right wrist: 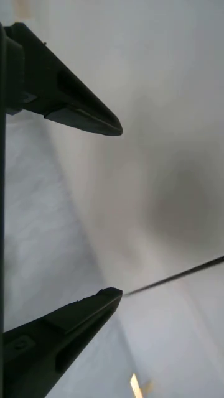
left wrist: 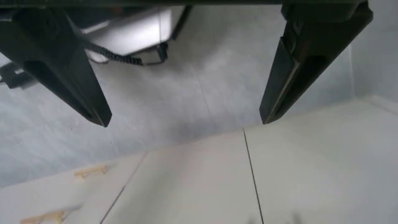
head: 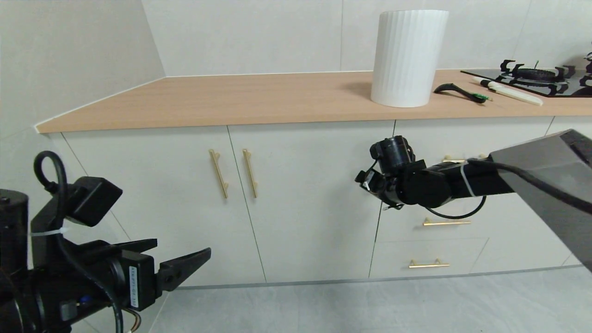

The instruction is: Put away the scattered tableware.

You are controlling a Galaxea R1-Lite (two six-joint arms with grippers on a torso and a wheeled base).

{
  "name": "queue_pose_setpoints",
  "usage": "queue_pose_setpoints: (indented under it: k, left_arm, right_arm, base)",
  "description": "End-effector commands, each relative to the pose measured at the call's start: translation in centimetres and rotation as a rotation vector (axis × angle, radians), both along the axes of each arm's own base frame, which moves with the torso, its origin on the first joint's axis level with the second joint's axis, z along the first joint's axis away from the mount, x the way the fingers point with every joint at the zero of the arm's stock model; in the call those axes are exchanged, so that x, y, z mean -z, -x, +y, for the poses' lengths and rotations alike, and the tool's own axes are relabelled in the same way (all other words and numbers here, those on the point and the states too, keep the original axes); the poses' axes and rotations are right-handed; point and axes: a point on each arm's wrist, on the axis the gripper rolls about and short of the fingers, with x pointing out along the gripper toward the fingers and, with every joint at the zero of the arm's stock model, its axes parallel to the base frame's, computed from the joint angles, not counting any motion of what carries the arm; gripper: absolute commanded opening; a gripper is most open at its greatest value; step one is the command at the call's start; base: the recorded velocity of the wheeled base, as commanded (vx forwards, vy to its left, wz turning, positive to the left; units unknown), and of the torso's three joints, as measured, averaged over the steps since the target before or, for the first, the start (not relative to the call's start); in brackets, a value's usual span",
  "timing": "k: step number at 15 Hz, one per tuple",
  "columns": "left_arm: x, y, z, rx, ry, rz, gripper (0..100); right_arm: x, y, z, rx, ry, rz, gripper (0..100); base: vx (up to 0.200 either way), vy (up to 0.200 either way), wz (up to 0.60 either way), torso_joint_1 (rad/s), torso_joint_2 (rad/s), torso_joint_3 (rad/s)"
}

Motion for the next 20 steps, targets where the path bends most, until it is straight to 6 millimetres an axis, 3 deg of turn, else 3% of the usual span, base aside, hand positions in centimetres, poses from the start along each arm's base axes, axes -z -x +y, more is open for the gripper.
queue_pose_setpoints:
  k: [1, 2, 6, 9, 12, 14, 18, 20]
  left_arm:
    - [-1.8, 2.2, 1.2, 0.009, 0.014, -0.125, 100]
    - [-2.6, 4.0, 2.1, -0.005, 0.045, -0.194, 100]
    - [0.2, 10.8, 5.6, -0.106, 0.042, -0.357, 100]
    - [3.3, 15.0, 7.3, -0.186, -0.035, -0.428, 100]
    - [5.6, 18.2, 8.0, -0.239, -0.103, -0.504, 100]
    - [6.4, 18.0, 8.0, -0.296, -0.114, -0.461, 100]
    - [7.4, 17.7, 7.6, -0.388, -0.147, -0.421, 100]
    - [8.1, 17.5, 7.5, -0.428, -0.152, -0.411, 100]
  right_arm:
    - [-7.3, 8.9, -4.9, -0.041, 0.043, -0.07, 100]
    - [-8.6, 14.2, -7.8, -0.063, 0.096, -0.086, 100]
    - [-9.8, 29.9, -16.3, -0.114, 0.23, -0.328, 100]
    - [-7.9, 37.8, -20.5, -0.04, 0.403, -0.514, 100]
    - [-4.8, 42.8, -21.7, 0.091, 0.462, -0.581, 100]
    - [-2.0, 45.3, -21.8, 0.104, 0.466, -0.586, 100]
    - [-1.1, 45.1, -21.9, 0.258, 0.445, -0.513, 100]
    - [1.0, 45.7, -21.3, 0.26, 0.464, -0.533, 100]
  base:
    - [0.0, 0.0, 0.0, 0.0, 0.0, 0.0]
    - [0.0, 0.0, 0.0, 0.0, 0.0, 0.0]
    - [0.0, 0.0, 0.0, 0.0, 0.0, 0.0]
    - [0.0, 0.0, 0.0, 0.0, 0.0, 0.0]
    - [0.0, 0.0, 0.0, 0.0, 0.0, 0.0]
    - [0.0, 0.0, 0.0, 0.0, 0.0, 0.0]
    - [0.0, 0.0, 0.0, 0.0, 0.0, 0.0]
    - [0.0, 0.0, 0.0, 0.0, 0.0, 0.0]
